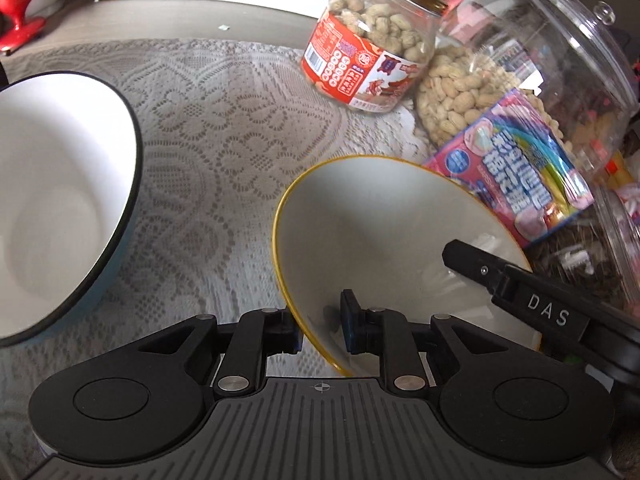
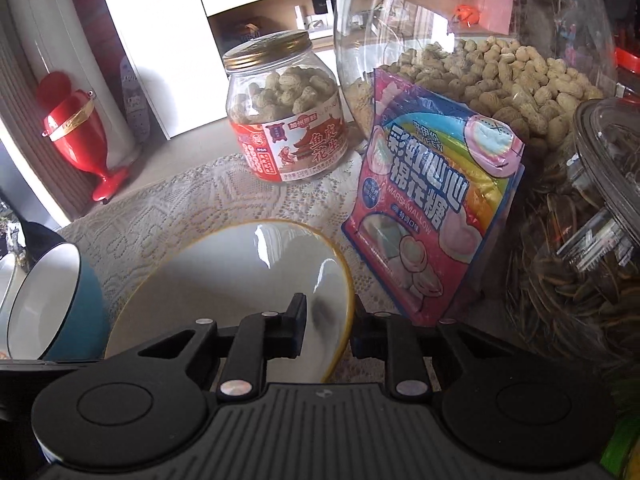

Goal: Organize plates and bowls
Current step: 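Lift the yellow-rimmed bowl off the table with both tools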

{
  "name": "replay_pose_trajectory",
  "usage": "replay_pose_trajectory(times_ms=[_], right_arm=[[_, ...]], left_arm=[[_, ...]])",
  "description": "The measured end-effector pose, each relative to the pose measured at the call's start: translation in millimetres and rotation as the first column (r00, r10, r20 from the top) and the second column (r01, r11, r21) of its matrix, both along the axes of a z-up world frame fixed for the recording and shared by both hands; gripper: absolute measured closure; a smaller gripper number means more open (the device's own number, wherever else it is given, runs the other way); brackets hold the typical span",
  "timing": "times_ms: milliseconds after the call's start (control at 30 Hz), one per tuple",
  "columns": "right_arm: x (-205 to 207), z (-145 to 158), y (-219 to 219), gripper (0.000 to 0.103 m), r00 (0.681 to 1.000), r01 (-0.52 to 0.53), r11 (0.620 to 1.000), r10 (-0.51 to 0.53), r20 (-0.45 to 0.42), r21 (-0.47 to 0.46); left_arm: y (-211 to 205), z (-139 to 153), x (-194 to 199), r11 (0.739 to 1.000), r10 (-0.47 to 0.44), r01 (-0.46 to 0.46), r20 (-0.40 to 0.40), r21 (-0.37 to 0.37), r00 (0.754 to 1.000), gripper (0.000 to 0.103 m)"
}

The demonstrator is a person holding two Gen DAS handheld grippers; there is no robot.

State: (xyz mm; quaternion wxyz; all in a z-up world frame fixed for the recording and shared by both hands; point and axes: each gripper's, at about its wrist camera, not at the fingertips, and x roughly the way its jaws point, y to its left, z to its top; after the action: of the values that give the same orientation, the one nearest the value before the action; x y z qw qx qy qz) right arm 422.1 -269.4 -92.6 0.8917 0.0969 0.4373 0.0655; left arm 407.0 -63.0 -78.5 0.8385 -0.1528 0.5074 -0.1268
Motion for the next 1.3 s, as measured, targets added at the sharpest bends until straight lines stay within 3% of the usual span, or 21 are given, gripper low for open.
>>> replay_pose_trajectory(times_ms=[100, 200, 333, 533, 700, 833, 1000, 1300], right_arm=[[-28.1, 6.3, 6.5, 0.082, 0.999, -0.033, 0.999, 0.034, 0.015, -0.013], [-56.7, 10.7, 14.7, 0.081, 0.997, -0.063, 0.998, 0.064, 0.031, -0.028], [-90.2, 16.7, 19.3, 0.081, 0.991, -0.125, 0.991, 0.124, 0.044, 0.036], [-123.1, 10.6, 44.9, 0.081, 0.978, -0.206, 0.975, 0.203, 0.045, 0.08], [-129.4, -7.8, 57.8, 0.081, 0.973, -0.231, 0.971, 0.232, -0.006, 0.066], [-133.7, -12.5, 55.6, 0.081, 0.976, -0.217, 0.973, 0.218, -0.006, 0.081], [-140.1, -20.9, 60.5, 0.081, 0.974, -0.225, 0.971, 0.226, 0.007, 0.082], [-138.7, -25.3, 57.8, 0.081, 0.973, -0.23, 0.968, 0.229, 0.02, 0.105]], left_arm=[[6.2, 2.8, -27.1, 1.0, -0.01, 0.01, -0.022, -0.006, 1.0, 0.08], [10.3, 13.9, -57.7, 0.999, -0.037, 0.036, 0.025, 0.029, 0.999, 0.079], [27.3, 30.3, -96.9, 0.997, -0.051, 0.046, 0.084, 0.06, 0.995, 0.079], [55.5, 35.7, -140.3, 0.995, -0.019, 0.009, 0.104, 0.096, 0.994, 0.08], [65.7, 16.0, -148.8, 0.996, 0.012, -0.015, 0.036, 0.092, 0.999, 0.081], [64.8, 12.0, -153.7, 0.996, 0.008, -0.013, 0.061, 0.083, 0.998, 0.081], [69.8, -3.4, -153.8, 0.998, 0.052, -0.054, 0.038, 0.027, 0.998, 0.081], [68.9, -5.5, -154.0, 0.998, 0.065, -0.066, 0.051, 0.018, 0.997, 0.08]])
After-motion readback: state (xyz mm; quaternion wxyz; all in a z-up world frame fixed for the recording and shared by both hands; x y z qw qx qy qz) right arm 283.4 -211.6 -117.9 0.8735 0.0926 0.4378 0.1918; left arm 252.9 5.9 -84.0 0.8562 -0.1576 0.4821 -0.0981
